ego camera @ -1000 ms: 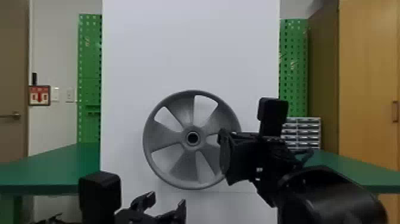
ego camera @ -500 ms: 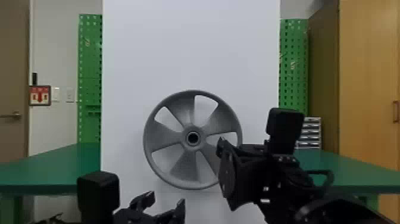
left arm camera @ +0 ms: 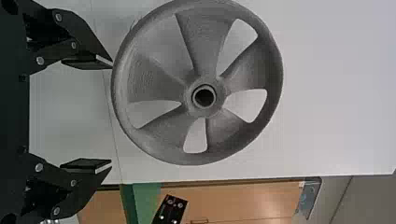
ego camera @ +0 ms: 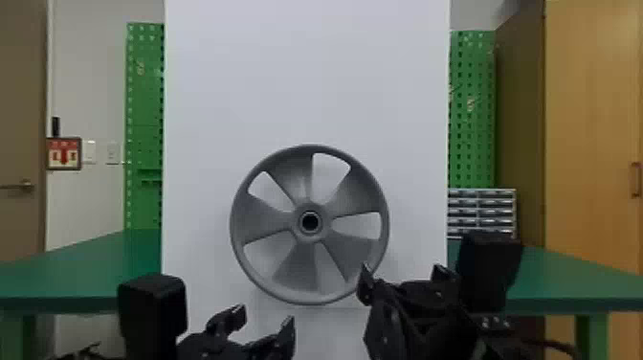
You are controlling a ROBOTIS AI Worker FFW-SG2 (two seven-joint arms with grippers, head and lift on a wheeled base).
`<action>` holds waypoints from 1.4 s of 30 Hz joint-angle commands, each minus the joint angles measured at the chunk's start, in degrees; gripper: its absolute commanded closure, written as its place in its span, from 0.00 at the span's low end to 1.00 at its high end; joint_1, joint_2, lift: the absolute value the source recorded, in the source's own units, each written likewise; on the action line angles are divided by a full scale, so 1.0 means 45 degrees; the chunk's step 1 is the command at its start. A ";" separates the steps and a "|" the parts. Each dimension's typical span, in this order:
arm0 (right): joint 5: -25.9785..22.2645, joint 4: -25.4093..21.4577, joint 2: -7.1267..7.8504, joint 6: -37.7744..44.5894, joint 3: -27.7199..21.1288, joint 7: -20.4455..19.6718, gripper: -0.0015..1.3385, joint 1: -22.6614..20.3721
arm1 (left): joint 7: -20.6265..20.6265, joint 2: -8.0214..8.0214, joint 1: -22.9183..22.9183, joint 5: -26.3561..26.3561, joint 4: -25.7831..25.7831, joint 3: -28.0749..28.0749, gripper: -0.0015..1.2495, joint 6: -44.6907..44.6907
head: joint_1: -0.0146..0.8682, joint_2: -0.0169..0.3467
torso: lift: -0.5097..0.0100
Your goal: Hold the wheel and insert it
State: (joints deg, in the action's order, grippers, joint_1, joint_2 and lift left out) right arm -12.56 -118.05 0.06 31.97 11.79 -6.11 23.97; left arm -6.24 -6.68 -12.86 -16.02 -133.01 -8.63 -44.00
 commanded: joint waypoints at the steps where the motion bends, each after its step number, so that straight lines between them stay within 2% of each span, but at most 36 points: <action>1: 0.0331 -0.0035 0.0162 -0.0678 0.0037 -0.0009 0.00 -0.0835 | -0.0001 0.0000 0.0005 -0.0015 -0.0013 0.0042 0.40 0.0031 | 0.02 0.14 | 0.04; 10: 0.1014 0.0375 0.0201 -0.1909 0.0173 -0.0009 0.00 -0.2241 | -0.0001 0.0000 0.0181 -0.0034 -0.0111 0.0335 0.40 0.0149 | 0.02 0.14 | 0.04; 16: 0.1171 0.1098 0.0162 -0.3178 0.0388 -0.0009 0.00 -0.3101 | -0.0001 0.0000 0.0298 -0.0112 -0.0170 0.0511 0.40 0.0149 | 0.02 0.14 | 0.04; 29: 0.1620 0.2973 0.0690 -0.5346 0.0330 -0.0009 0.00 -0.4546 | -0.0001 0.0000 0.0494 -0.0093 -0.0228 0.0706 0.40 0.0285 | 0.02 0.14 | 0.04; 42: 0.1620 0.4926 0.0943 -0.7397 0.0076 0.0030 0.01 -0.5327 | -0.0001 0.0000 0.0630 -0.0112 -0.0248 0.0823 0.40 0.0363 | 0.02 0.14 | 0.04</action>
State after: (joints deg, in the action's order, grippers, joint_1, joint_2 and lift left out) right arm -5.39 -98.48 3.95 1.80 12.19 -5.98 0.80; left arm -6.24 -6.68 -10.20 -16.49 -134.11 -5.09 -42.36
